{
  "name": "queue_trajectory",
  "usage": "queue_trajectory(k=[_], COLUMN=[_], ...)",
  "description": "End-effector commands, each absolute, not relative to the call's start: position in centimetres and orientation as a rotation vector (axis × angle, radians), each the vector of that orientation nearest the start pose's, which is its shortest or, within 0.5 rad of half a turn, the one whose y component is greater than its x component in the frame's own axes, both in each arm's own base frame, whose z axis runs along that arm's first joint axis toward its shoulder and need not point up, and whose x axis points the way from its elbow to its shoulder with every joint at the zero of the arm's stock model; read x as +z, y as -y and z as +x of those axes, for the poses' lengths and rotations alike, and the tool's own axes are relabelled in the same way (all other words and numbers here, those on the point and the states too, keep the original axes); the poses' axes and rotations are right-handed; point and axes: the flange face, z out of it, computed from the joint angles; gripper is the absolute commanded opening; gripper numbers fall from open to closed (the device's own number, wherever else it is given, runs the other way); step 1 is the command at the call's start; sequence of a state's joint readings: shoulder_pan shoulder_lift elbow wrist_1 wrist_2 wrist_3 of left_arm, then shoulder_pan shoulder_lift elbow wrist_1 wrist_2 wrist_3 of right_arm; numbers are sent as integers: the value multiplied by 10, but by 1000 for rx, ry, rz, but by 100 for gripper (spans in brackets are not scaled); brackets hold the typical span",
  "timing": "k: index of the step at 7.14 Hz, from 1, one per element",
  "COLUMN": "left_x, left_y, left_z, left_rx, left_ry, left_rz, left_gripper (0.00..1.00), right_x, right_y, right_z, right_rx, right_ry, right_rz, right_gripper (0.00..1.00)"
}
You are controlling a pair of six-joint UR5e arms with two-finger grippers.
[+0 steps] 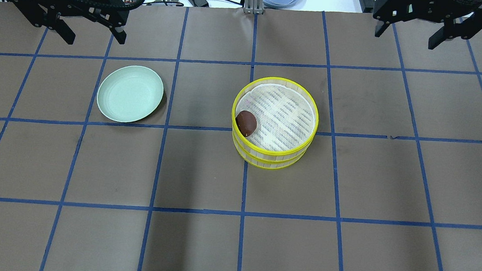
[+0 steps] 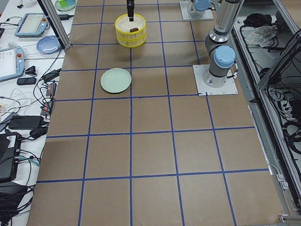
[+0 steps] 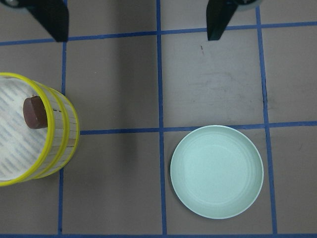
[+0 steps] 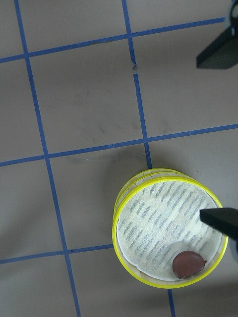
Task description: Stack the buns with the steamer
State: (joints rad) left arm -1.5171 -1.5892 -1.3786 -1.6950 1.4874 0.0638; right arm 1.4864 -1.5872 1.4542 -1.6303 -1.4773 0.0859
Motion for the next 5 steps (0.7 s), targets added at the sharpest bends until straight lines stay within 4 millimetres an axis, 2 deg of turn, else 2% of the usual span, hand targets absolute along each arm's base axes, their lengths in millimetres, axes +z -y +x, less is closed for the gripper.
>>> queue_trajectory(k=[1,2,5], left_x=[548,541,541], left_y=[508,506,505], left_z=[-114,-114,-113], left_rx=[-91,-69,-94], left_ry=[-3217,-3202,-3141], left_rz=[8,7,17], left_gripper=[97,97,98], right_x=[561,561,561], right_y=[509,509,509], right_z=[100,100,101], right_rx=[-289,-289,-288], right_ry=[-3023,-3023,-3014], right_rz=[244,244,242], right_gripper=[100,100,100])
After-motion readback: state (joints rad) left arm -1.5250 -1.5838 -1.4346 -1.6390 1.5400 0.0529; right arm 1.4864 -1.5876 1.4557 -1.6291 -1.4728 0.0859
